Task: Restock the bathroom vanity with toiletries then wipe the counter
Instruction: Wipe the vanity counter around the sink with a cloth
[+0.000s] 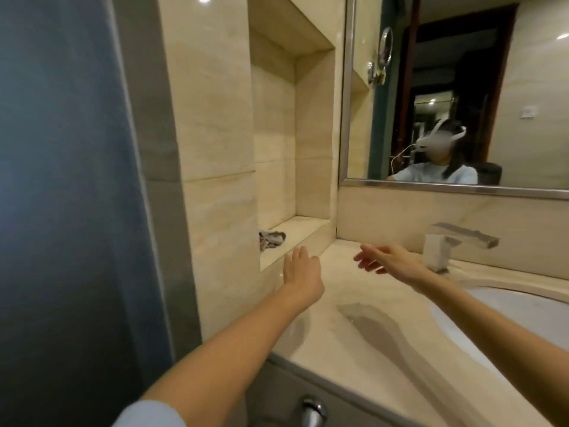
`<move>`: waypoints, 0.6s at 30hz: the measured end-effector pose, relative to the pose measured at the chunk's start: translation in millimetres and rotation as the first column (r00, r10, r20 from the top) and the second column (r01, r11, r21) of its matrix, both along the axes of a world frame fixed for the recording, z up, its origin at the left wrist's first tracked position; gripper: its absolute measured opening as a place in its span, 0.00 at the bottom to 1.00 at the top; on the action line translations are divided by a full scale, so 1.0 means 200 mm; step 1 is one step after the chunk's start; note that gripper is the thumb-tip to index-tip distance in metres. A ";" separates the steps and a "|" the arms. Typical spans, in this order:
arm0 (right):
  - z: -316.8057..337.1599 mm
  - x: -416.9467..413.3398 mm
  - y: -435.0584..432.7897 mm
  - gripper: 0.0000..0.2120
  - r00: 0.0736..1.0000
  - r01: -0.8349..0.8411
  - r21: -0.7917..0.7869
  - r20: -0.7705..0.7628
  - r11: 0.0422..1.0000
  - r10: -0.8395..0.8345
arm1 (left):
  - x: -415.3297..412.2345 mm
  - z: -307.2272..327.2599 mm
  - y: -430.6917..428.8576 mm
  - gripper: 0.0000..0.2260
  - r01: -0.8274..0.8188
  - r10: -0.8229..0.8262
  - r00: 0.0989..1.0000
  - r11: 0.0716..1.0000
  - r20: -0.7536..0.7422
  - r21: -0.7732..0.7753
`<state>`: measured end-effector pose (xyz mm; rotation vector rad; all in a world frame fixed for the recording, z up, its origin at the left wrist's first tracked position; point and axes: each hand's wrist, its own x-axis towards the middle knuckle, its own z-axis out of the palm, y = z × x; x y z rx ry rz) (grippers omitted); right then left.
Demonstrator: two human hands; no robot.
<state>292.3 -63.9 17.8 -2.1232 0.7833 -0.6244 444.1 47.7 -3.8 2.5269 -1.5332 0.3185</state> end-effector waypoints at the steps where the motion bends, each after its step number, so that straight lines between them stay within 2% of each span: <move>1: 0.01 0.09 0.02 0.15 1.000 -0.022 -0.020 -0.004 1.000 0.021 | 0.04 -0.02 0.01 0.22 -0.028 0.027 0.999 0.999 0.037 0.037; 4: 0.04 0.35 0.04 0.15 0.997 -0.076 -0.131 -0.011 0.988 0.075 | 0.13 -0.07 0.01 0.28 -0.097 0.084 0.991 0.988 0.105 0.122; 7: 0.08 0.58 0.06 0.17 0.994 -0.104 -0.237 -0.008 0.966 0.105 | 0.18 -0.12 -0.01 0.27 -0.092 0.057 0.976 0.983 0.212 0.161; 9: 0.11 0.71 0.05 0.21 0.992 -0.127 -0.328 -0.052 0.936 0.116 | 0.20 -0.13 -0.02 0.25 -0.089 0.037 0.952 0.983 0.305 0.159; 12: 0.12 0.91 0.05 0.27 0.968 -0.221 -0.435 -0.206 0.873 0.143 | 0.24 -0.13 -0.02 0.16 -0.061 0.003 0.916 0.990 0.400 0.130; 15: 0.08 1.08 0.05 0.25 0.941 -0.297 -0.410 -0.278 0.862 0.192 | 0.25 -0.13 -0.02 0.12 -0.050 -0.049 0.879 0.980 0.475 0.195; 18: 0.03 1.15 0.04 0.20 0.940 -0.295 -0.461 -0.296 0.837 0.169 | 0.25 -0.13 -0.02 0.12 -0.046 -0.071 0.862 0.975 0.501 0.217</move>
